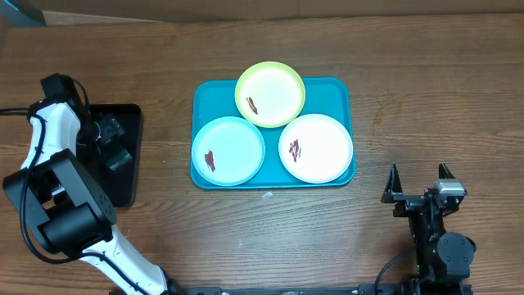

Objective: Clean dirty plates on tray and stack at the side
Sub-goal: 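Lower the left gripper and grasp the green sponge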

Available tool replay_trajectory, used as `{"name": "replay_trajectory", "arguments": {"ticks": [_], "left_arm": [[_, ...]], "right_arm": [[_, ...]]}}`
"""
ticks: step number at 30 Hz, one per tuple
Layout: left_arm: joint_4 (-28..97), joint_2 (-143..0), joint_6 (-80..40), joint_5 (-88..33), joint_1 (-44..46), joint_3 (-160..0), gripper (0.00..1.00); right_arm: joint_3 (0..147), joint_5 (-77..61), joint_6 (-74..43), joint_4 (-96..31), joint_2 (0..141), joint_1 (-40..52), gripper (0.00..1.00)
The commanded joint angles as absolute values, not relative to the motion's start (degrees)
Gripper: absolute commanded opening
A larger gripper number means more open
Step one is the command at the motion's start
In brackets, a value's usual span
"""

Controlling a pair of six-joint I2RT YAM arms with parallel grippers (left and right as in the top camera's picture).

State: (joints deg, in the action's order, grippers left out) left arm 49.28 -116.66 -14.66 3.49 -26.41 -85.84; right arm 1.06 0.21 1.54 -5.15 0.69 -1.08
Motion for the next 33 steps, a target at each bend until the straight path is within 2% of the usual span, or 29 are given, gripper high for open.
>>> {"name": "replay_trajectory", "arguments": {"ticks": [1,5,9,14,19,25,31,33], "left_arm": [[47.99,-117.89,-15.05,2.15,-26.65,-84.62,0.89],[45.17,-117.89,-15.0,-0.3,-26.65,-81.91,0.95],[43.33,-117.89,-14.98,0.4,-26.65,-79.99,0.97],[42.81,-117.89,-14.85,0.82,-26.65,-79.24,0.87],[39.11,-117.89,-14.76,2.24,-26.68,-77.06,0.87],[38.41,-117.89,-14.55,3.6,-26.65,-77.03,0.59],[39.05,-117.89,-14.61,2.92,-26.65,-77.03,0.14],[39.44,-117.89,-14.61,2.9,-26.65,-77.03,0.11]], "right_arm": [[0.47,0.14,1.76,-4.84,0.16,-0.82,1.0],[0.47,0.14,1.74,-4.84,0.16,-0.82,1.0],[0.47,0.14,1.76,-4.84,0.16,-0.82,1.0],[0.47,0.16,1.74,-4.84,0.16,-0.82,1.0],[0.47,0.16,1.76,-4.84,0.16,-0.82,1.0],[0.47,0.16,1.74,-4.84,0.16,-0.82,1.0],[0.47,0.16,1.76,-4.84,0.16,-0.82,1.0],[0.47,0.16,1.76,-4.84,0.16,-0.82,1.0]]}}
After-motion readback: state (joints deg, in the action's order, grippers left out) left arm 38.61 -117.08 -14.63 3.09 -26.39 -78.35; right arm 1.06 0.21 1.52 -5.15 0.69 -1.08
